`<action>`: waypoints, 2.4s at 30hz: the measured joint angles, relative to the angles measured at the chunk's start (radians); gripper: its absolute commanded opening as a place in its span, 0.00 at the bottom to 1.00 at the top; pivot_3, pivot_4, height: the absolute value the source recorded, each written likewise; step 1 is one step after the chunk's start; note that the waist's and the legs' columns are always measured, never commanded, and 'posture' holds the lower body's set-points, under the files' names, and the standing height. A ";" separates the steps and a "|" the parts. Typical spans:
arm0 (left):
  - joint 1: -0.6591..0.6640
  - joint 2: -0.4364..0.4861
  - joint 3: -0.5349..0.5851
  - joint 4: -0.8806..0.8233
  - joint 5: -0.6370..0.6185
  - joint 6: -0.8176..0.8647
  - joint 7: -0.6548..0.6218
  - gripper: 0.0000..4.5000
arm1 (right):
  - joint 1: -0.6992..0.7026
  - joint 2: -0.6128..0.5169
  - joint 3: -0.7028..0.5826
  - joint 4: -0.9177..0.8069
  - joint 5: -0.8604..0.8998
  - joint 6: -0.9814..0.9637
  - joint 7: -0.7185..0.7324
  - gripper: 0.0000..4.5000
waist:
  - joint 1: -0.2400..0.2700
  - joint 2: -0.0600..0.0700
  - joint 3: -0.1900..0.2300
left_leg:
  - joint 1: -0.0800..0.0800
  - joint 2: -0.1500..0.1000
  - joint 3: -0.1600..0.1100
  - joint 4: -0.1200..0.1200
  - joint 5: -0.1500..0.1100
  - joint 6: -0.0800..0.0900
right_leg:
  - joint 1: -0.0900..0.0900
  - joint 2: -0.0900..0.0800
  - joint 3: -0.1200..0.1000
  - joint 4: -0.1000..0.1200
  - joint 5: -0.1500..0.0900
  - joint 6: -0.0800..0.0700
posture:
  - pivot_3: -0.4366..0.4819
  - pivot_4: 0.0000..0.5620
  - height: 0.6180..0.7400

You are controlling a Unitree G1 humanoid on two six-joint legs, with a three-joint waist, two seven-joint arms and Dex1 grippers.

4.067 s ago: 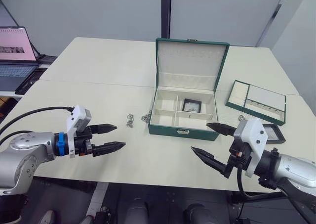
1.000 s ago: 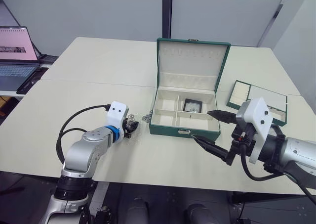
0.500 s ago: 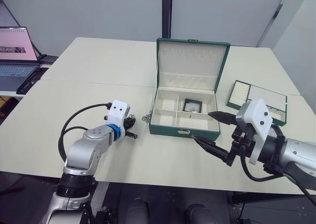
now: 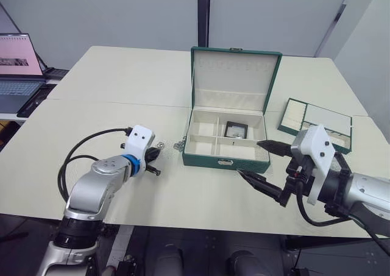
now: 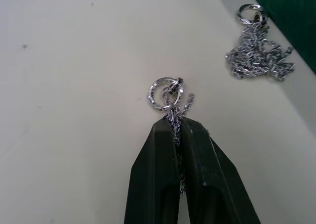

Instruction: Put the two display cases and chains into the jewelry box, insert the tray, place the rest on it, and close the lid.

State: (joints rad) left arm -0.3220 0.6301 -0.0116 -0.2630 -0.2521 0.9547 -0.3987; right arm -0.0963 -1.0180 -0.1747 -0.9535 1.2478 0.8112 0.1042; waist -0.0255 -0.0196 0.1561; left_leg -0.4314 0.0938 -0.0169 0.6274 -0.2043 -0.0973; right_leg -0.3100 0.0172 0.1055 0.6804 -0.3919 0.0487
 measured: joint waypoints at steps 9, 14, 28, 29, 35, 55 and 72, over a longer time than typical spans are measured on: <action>-0.098 0.132 0.064 -0.176 -0.085 0.153 -0.097 0.00 | 0.050 0.011 -0.045 0.021 -0.050 -0.029 0.098 1.00 | 0.000 -0.001 0.001 | -0.001 0.000 0.000 0.000 0.000 0.000 | 0.000 0.000 0.000 0.000 0.000 0.000 | 0.48 0.27 1.00; -0.185 0.197 0.065 -0.223 -0.173 0.249 -0.177 0.00 | 0.079 0.026 -0.071 0.021 -0.063 -0.046 0.153 1.00 | 0.000 -0.002 0.002 | -0.001 0.000 0.000 0.000 0.000 0.000 | -0.001 0.000 -0.001 0.000 0.000 0.000 | 0.48 0.27 1.00; -0.589 0.232 0.023 -0.157 -0.371 0.455 -0.303 0.00 | 0.151 0.086 -0.152 0.032 -0.148 -0.104 0.188 1.00 | 0.001 -0.004 0.004 | -0.001 -0.001 -0.001 0.000 0.000 0.000 | -0.001 0.001 -0.001 0.000 0.000 0.001 | 0.48 0.27 1.00; -0.601 0.226 0.015 -0.145 -0.373 0.456 -0.303 0.00 | 0.158 0.089 -0.157 0.031 -0.152 -0.104 0.187 1.00 | 0.001 -0.004 0.004 | -0.001 -0.001 -0.001 0.000 0.000 0.000 | -0.001 0.001 -0.001 0.000 0.000 0.001 | 0.48 0.27 1.00; -0.653 0.152 -0.067 -0.029 -0.347 0.404 -0.288 0.00 | 0.221 0.109 -0.202 0.013 -0.170 -0.108 0.177 1.00 | 0.004 -0.003 0.004 | -0.001 -0.001 -0.001 0.001 0.000 0.000 | 0.000 0.000 -0.001 0.000 0.000 0.001 | 0.48 0.27 1.00; -0.799 -0.217 -0.312 0.383 -0.036 0.138 -0.128 0.00 | 0.277 0.113 -0.237 -0.004 -0.173 -0.096 0.149 1.00 | 0.022 -0.003 0.004 | -0.002 -0.003 -0.001 0.001 0.000 0.000 | 0.000 0.000 0.001 -0.001 0.000 0.001 | 0.48 0.27 1.00; -0.815 -0.304 -0.336 0.547 0.114 0.062 -0.135 0.00 | 0.316 0.108 -0.278 -0.025 -0.125 -0.078 0.097 1.00 | 0.023 -0.003 0.004 | -0.002 -0.004 -0.001 0.001 0.002 -0.003 | 0.000 0.000 0.001 -0.001 0.000 0.001 | 0.48 0.27 1.00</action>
State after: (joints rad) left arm -1.1366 0.3264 -0.3473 0.2838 -0.1384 1.0164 -0.5335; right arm 0.2200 -0.9096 -0.4528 -0.9782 1.1230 0.7337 0.2007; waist -0.0021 -0.0231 0.1598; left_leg -0.4331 0.0901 -0.0182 0.6285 -0.2023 -0.1002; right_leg -0.3095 0.0169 0.1061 0.6798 -0.3923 0.0494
